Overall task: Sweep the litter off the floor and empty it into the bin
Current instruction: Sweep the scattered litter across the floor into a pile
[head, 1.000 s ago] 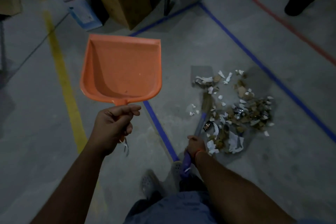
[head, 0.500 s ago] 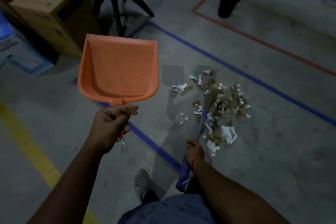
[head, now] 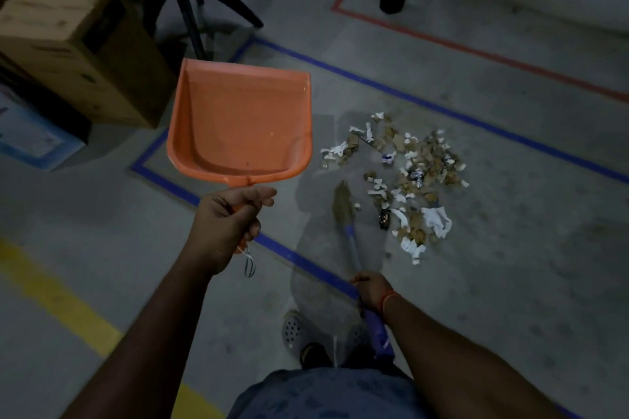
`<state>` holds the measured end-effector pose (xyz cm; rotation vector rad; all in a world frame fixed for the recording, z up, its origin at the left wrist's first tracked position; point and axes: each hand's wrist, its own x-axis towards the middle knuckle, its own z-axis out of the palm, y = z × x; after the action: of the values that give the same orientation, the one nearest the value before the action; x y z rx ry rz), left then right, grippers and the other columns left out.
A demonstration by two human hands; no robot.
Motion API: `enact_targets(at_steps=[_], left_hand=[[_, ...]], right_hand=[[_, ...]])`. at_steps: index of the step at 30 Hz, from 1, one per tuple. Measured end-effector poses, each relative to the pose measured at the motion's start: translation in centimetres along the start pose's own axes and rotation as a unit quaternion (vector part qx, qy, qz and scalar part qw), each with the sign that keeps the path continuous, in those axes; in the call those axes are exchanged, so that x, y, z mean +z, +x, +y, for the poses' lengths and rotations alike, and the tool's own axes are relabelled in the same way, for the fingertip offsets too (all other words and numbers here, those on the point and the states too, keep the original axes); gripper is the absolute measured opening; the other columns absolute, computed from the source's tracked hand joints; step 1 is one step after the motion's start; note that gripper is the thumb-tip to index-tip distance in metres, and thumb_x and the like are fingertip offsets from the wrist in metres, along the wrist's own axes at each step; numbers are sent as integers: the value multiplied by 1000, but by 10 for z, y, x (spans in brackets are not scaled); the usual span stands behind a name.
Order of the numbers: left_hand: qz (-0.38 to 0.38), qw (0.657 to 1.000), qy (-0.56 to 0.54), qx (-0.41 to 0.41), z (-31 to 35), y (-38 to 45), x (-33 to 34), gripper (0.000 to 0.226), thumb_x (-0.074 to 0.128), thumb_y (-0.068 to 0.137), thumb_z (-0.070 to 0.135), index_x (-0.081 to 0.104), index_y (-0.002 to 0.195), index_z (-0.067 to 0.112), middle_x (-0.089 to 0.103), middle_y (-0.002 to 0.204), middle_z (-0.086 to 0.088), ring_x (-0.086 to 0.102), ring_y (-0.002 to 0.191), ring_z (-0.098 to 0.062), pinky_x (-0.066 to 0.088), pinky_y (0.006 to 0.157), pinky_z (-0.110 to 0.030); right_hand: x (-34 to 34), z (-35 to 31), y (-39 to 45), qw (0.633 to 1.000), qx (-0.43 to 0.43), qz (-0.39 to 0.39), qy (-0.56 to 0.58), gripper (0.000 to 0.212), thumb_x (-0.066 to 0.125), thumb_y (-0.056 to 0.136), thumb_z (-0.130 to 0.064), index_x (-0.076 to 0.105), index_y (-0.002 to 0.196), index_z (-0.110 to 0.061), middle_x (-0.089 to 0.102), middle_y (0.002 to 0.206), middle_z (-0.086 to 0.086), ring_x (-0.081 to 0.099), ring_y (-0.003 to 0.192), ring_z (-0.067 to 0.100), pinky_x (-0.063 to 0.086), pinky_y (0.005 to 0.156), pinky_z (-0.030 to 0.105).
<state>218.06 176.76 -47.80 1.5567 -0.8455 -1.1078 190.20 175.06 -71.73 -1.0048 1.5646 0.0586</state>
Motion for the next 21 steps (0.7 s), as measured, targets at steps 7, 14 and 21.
enact_targets(at_steps=[7, 14, 21], left_hand=[[-6, 1000, -1, 4, 3, -14, 12, 30, 48, 98, -9, 74, 101, 6, 73, 91, -5, 50, 42, -9, 35, 37, -17], [-3, 1000, -21, 10, 12, -20, 44, 32, 47, 98, -8, 74, 100, 8, 72, 90, -5, 49, 42, -9, 34, 36, -16], [5, 999, -43, 19, 17, -14, 55, 34, 47, 98, -7, 74, 100, 12, 71, 93, -7, 49, 43, -10, 34, 36, -17]], right_hand=[[-41, 21, 22, 998, 27, 47, -20, 36, 48, 90, -3, 66, 70, -28, 62, 93, 9, 59, 89, 29, 52, 96, 46], [-65, 49, 19, 992, -16, 111, 55, 25, 52, 84, -17, 68, 75, -33, 68, 91, 12, 67, 85, 37, 58, 82, 52], [-60, 10, -20, 986, -63, 107, 107, 26, 45, 96, -11, 67, 87, -21, 59, 73, 15, 57, 59, 27, 52, 53, 34]])
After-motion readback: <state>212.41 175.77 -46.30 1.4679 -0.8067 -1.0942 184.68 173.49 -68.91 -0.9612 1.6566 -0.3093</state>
